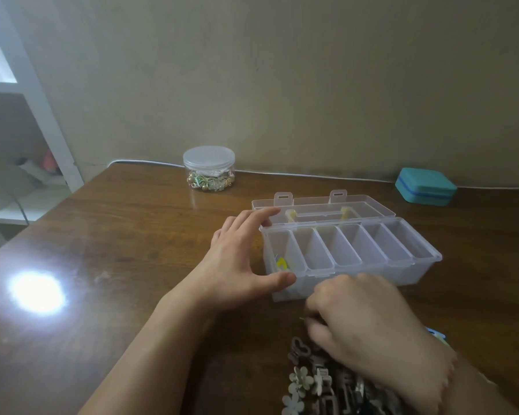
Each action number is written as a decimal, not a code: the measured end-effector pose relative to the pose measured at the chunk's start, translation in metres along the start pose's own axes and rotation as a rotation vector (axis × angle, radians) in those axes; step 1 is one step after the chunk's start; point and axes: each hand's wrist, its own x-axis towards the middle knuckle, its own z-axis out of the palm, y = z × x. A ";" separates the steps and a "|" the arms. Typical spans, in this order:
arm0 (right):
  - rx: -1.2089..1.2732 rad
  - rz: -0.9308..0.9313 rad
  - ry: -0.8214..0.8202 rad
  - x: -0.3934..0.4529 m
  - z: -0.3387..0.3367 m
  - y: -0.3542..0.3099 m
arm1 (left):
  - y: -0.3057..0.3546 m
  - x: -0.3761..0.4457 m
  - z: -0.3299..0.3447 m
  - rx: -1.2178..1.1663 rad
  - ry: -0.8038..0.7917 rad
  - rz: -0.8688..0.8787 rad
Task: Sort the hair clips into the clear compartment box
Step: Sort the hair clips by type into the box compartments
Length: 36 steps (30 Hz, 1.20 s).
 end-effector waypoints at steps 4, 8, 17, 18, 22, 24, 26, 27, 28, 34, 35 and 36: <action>0.336 0.000 0.059 -0.004 -0.014 0.009 | -0.001 0.000 -0.002 -0.027 -0.002 0.007; 0.730 0.137 0.246 0.008 -0.026 0.016 | -0.001 -0.001 -0.003 -0.043 -0.003 0.003; 0.630 0.095 0.282 0.020 -0.029 0.035 | 0.000 0.000 -0.002 -0.062 -0.038 -0.023; 0.622 0.096 0.276 0.011 -0.034 0.042 | 0.000 0.000 -0.002 -0.066 -0.040 -0.026; 0.575 0.109 0.031 -0.016 -0.035 0.052 | 0.000 -0.001 0.002 -0.068 -0.021 -0.030; 0.492 0.060 -0.066 -0.018 -0.022 0.040 | 0.000 -0.001 0.004 -0.071 -0.010 -0.026; 0.307 -0.029 -0.077 -0.012 -0.007 0.026 | -0.002 -0.001 0.005 -0.072 0.001 -0.015; 0.227 -0.040 -0.069 -0.008 -0.001 0.021 | -0.002 -0.001 0.006 -0.073 0.009 -0.008; 0.146 -0.033 -0.064 -0.005 0.005 0.019 | -0.003 -0.001 0.006 -0.076 0.015 -0.004; -0.143 0.004 -0.156 0.005 0.010 0.007 | -0.003 -0.001 0.006 -0.087 0.003 -0.017; -0.164 -0.013 -0.161 0.003 0.008 0.004 | -0.003 -0.001 0.006 -0.087 0.003 -0.015; -0.176 -0.027 -0.165 0.002 0.007 0.002 | -0.003 -0.001 0.005 -0.086 0.002 -0.014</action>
